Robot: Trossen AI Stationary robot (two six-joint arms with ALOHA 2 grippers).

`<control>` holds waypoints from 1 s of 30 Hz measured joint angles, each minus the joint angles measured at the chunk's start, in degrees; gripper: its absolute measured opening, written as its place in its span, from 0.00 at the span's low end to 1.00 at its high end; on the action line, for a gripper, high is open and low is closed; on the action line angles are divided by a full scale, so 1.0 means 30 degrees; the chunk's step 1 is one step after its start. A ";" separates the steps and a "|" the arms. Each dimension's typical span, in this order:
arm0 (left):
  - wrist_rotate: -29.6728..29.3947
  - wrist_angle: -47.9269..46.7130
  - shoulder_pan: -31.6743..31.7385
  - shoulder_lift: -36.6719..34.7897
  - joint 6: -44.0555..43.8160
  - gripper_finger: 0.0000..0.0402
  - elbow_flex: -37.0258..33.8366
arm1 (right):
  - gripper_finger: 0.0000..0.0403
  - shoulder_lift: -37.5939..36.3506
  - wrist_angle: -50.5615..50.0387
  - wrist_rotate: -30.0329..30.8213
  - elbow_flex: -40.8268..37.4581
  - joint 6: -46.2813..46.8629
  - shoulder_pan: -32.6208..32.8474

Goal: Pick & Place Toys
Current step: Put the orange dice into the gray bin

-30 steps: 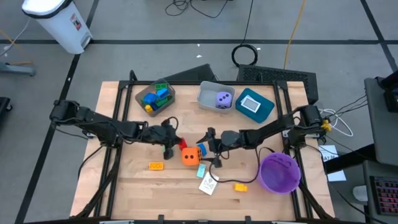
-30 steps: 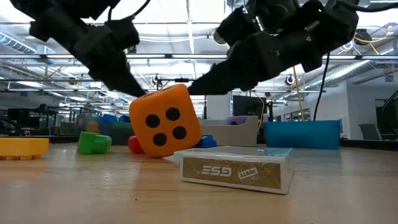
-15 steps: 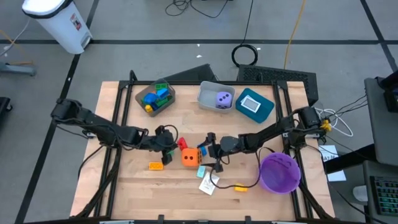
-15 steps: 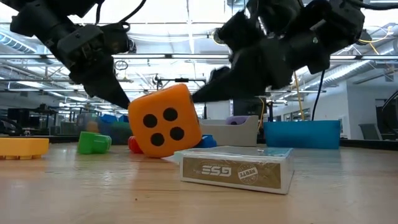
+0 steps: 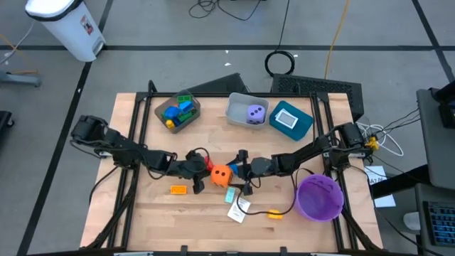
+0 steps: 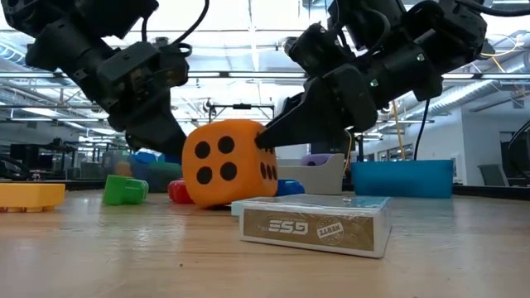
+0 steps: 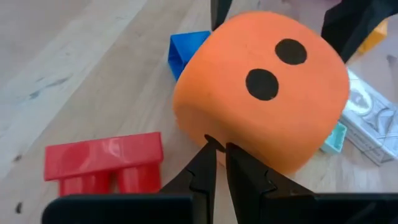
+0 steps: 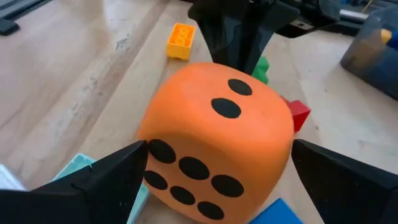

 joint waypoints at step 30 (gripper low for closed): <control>-0.0250 0.2027 -0.0001 0.0279 0.1073 0.10 -0.0109 | 0.97 0.2853 0.3699 -0.1556 -0.0051 0.2266 -0.0632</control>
